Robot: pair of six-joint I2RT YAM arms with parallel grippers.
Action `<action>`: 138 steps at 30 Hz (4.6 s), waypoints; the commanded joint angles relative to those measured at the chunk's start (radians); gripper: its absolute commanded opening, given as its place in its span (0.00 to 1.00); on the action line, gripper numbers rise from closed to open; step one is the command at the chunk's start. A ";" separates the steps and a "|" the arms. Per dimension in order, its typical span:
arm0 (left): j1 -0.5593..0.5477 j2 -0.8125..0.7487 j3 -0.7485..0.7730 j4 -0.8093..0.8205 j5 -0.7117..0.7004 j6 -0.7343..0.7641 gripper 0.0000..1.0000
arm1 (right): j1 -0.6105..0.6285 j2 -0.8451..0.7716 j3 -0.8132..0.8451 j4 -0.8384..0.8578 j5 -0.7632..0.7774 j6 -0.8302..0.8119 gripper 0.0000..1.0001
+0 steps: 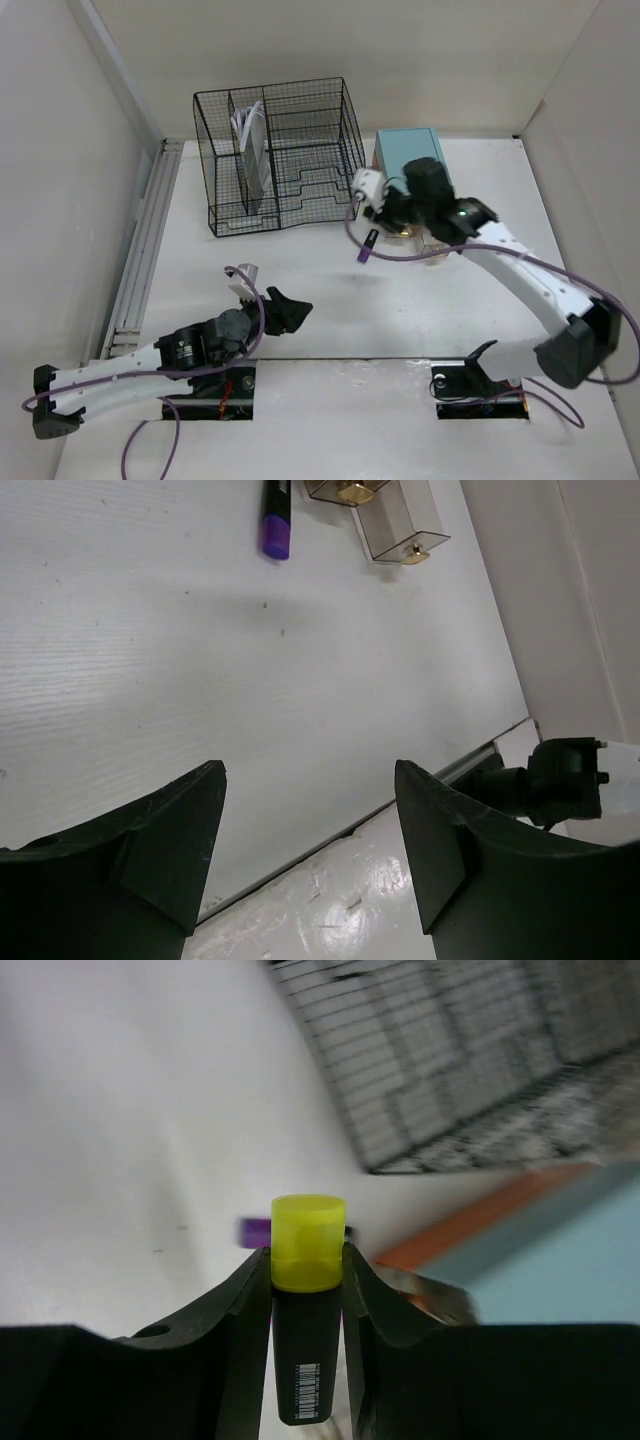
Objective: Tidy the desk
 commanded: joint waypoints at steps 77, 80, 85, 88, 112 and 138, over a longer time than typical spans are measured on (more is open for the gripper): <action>-0.007 -0.068 -0.011 0.002 0.003 0.011 0.65 | 0.015 0.419 0.019 -0.077 0.206 -0.876 0.52; -0.007 -0.068 -0.011 0.002 0.003 0.011 0.65 | 0.015 0.451 0.059 -0.121 0.206 -0.886 0.52; -0.007 -0.077 -0.002 -0.020 -0.006 0.011 0.65 | 0.033 0.491 0.090 -0.144 0.226 -0.924 0.52; -0.007 -0.077 -0.002 -0.020 -0.006 0.011 0.65 | 0.042 0.533 0.124 -0.205 0.226 -0.945 0.52; -0.007 -0.166 0.007 -0.052 -0.006 0.002 0.65 | 0.013 0.274 0.113 -0.163 -0.334 -0.486 0.07; -0.007 -0.065 0.007 0.051 0.012 0.039 0.65 | -0.507 -0.038 -0.181 0.161 -0.142 0.048 0.03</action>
